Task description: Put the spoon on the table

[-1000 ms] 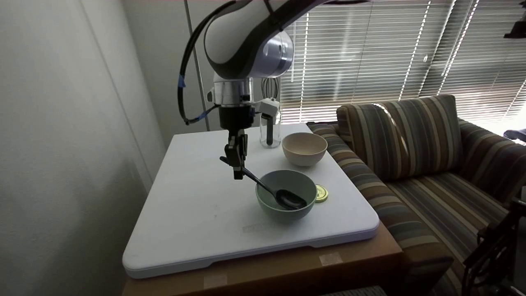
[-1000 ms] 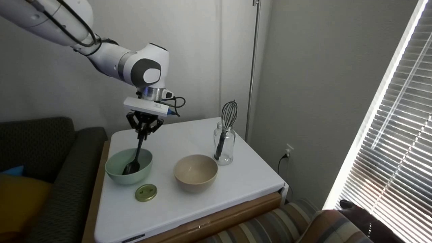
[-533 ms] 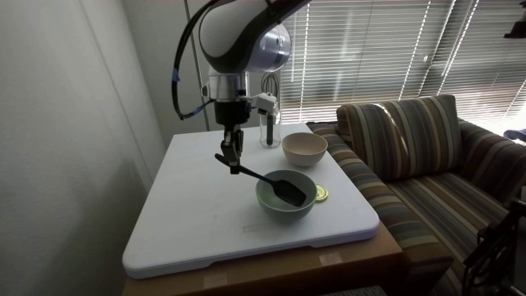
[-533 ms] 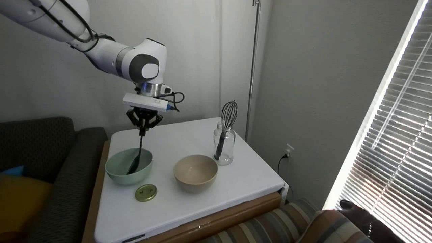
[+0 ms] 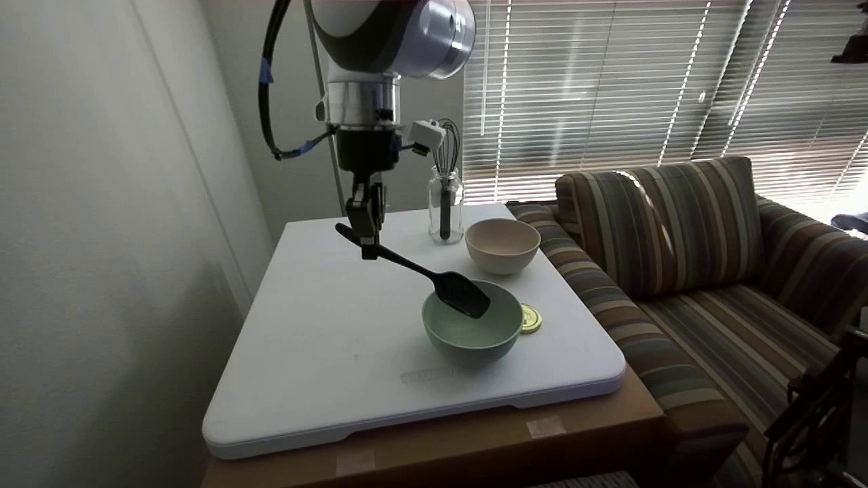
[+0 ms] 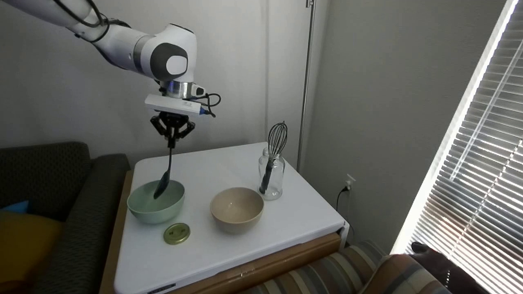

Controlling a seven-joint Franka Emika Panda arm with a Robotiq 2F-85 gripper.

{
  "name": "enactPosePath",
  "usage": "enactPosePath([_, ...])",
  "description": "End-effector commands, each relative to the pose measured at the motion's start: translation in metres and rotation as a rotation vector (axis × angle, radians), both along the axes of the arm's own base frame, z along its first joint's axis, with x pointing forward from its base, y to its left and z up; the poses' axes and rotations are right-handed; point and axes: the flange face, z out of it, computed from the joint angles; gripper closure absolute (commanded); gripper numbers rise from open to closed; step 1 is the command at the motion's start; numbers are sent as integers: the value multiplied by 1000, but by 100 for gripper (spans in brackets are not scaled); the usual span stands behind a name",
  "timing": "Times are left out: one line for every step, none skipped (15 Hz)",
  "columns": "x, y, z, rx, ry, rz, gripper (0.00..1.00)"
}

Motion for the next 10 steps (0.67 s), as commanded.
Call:
enactPosePath([8, -9, 32, 141, 26, -5, 98])
enactPosePath([13, -11, 37, 208, 22, -11, 98])
enactPosePath([19, -15, 40, 265, 16, -24, 98])
enactPosePath([25, -20, 41, 320, 11, -44, 98])
enactPosePath([32, -27, 40, 371, -3, -71, 98])
enactPosePath([37, -33, 38, 417, -18, -100, 98])
enactPosePath([44, -40, 33, 455, -34, -139, 98])
enactPosePath([51, -47, 26, 489, -54, -184, 98])
enactPosePath([57, -53, 12, 519, -56, -232, 98])
enactPosePath([61, -58, -1, 545, -55, -272, 98])
